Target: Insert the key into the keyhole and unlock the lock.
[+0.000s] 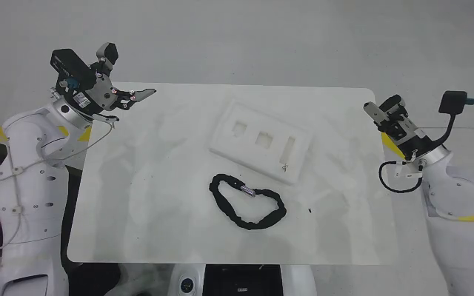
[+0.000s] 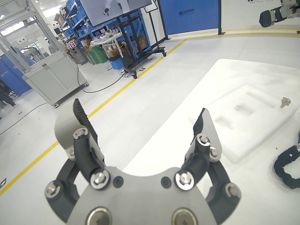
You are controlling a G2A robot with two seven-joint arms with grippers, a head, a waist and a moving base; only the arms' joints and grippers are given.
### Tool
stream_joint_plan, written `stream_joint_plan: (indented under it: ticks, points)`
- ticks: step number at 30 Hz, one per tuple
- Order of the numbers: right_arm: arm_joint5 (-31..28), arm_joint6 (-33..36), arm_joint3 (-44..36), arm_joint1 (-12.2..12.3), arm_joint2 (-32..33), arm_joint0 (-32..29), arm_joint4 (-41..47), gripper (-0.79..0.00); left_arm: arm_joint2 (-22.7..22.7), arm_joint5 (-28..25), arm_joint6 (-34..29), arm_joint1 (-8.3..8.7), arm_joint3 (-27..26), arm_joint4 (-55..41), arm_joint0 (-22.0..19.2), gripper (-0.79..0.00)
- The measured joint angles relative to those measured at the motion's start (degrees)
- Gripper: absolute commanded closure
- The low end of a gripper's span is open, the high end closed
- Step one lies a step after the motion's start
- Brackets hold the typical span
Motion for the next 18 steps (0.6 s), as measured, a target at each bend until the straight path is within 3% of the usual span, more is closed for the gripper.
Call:
stream_joint_plan:
  ticks: [6,18]
  points:
    - [1.17,1.58,-1.57,0.00,-1.14,-0.38,-1.21,-0.785,0.00,0.00,0.00,0.00,0.00,0.00,0.00,-0.785]
    - [13.29,14.91,-13.82,0.03,-9.26,-4.10,-9.95,-0.785,0.00,0.00,0.00,0.00,0.00,0.00,0.00,-0.785]
